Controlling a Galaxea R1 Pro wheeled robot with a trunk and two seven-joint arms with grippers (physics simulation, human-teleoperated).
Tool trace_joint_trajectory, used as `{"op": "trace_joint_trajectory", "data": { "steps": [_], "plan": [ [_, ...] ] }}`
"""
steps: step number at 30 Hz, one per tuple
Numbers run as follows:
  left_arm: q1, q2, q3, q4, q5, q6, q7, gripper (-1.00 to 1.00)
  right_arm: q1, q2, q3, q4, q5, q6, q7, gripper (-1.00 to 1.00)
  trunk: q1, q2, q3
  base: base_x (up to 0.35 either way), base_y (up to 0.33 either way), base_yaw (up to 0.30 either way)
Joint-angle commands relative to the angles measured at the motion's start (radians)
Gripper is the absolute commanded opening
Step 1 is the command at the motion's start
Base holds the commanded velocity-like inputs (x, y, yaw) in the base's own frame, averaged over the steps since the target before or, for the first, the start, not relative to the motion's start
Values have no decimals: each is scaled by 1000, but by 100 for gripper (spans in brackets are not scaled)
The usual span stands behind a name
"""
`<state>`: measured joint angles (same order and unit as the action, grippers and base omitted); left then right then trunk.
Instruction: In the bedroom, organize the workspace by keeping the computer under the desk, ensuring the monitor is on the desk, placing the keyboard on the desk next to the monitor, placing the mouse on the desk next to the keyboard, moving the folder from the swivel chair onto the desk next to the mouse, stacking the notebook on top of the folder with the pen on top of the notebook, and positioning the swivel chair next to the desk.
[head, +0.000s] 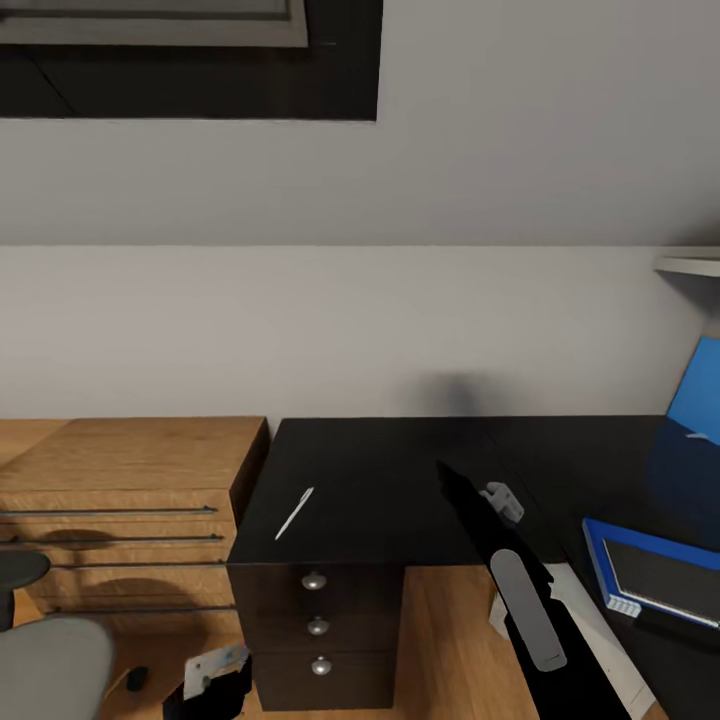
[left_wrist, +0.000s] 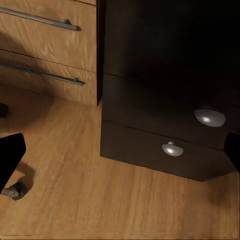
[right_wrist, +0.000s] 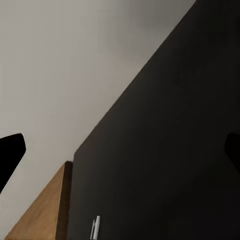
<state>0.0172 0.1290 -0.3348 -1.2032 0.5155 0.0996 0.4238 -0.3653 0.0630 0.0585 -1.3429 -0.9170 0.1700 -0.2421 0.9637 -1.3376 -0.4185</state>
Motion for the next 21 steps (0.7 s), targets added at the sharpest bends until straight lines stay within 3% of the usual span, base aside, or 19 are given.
{"op": "trace_joint_trajectory", "data": {
  "steps": [1,2,3,4,7,9,12,14,17,21],
  "plan": [
    [4,37,63,-84,151,121,7,100,3,-19,5,0,8,5,-18,100,-4,7,2,0,0,0],
    [5,45,102,-99,190,155,6,100,4,-21,6,1,11,4,-33,100,-8,14,5,0,0,0],
    [5,48,122,-106,203,169,6,100,4,-22,7,1,12,3,-42,100,-12,21,9,0,0,0],
    [6,57,235,-172,248,227,5,100,-4,-21,16,11,24,7,-106,100,-15,28,12,0,0,0],
    [6,57,301,-254,259,271,6,100,-78,-20,61,76,84,34,-216,100,-27,49,21,0,0,0],
    [6,55,359,-319,263,316,6,100,-194,-12,130,182,135,88,-323,100,-35,63,27,0,0,0],
    [6,53,409,-364,266,342,6,100,-295,9,223,328,168,150,-401,100,-46,84,37,0,0,0],
    [6,52,460,-392,271,354,5,100,-358,26,292,435,186,181,-440,100,-54,98,43,0,0,0],
    [6,51,506,-407,288,359,5,100,-388,33,324,489,188,158,-457,100,-65,119,52,0,0,0],
    [6,48,516,-410,298,361,4,100,-388,36,340,507,187,92,-463,100,-81,147,65,0,0,0]
  ]
}}
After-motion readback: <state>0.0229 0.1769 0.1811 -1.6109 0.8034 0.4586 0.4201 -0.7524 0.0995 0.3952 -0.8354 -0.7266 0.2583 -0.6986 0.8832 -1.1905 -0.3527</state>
